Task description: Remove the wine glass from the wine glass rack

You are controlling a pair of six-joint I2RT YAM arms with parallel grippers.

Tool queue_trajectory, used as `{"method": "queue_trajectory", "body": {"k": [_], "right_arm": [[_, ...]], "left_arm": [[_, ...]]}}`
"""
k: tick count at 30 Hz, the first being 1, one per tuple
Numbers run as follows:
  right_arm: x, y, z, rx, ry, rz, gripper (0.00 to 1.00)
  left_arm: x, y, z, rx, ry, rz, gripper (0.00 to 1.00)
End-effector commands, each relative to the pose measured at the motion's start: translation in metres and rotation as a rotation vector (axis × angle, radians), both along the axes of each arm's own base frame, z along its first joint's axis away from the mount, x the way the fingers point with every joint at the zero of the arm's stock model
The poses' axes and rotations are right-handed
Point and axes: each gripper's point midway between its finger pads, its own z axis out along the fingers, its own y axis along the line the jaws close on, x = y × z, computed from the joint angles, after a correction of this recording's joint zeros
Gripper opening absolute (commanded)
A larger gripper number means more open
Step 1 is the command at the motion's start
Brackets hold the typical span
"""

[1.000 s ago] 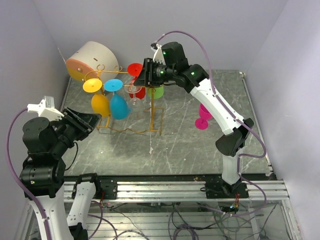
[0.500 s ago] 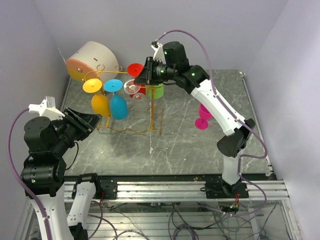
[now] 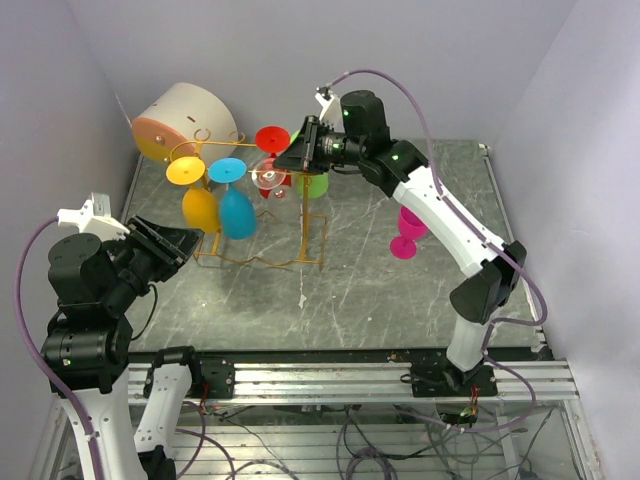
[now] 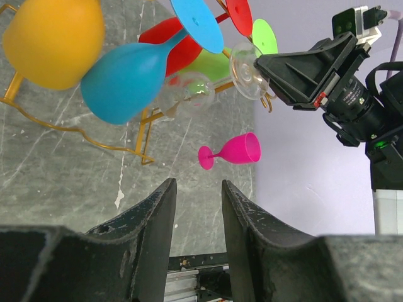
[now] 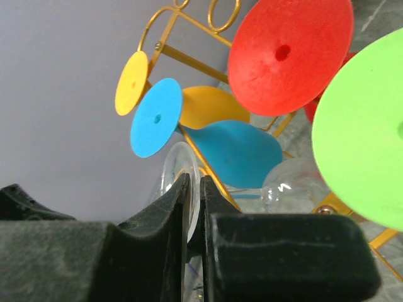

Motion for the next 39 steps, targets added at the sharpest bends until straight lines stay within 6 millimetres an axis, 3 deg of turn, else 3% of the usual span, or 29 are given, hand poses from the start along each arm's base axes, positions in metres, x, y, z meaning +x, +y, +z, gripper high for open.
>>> {"method": "queue_trajectory", "body": {"k": [1,9,23,39], "right_arm": [[-0.008,-0.007,0.048,0.16,-0.041,0.021,0.0],[-0.017,-0.004,0.062,0.254,-0.007,0.093,0.0],[-0.007,0.003,0.043,0.231,0.032,0.079,0.0],[-0.018,0.0,0.057,0.346,0.116,0.11,0.0]], "left_arm": [[-0.005,-0.001,0.009,-0.01,-0.028,0.002,0.45],[-0.005,-0.003,0.013,-0.028,-0.039,-0.004,0.46],[-0.005,-0.002,0.007,-0.03,-0.027,0.002,0.46],[0.001,-0.014,0.022,-0.101,-0.05,-0.05,0.49]]}}
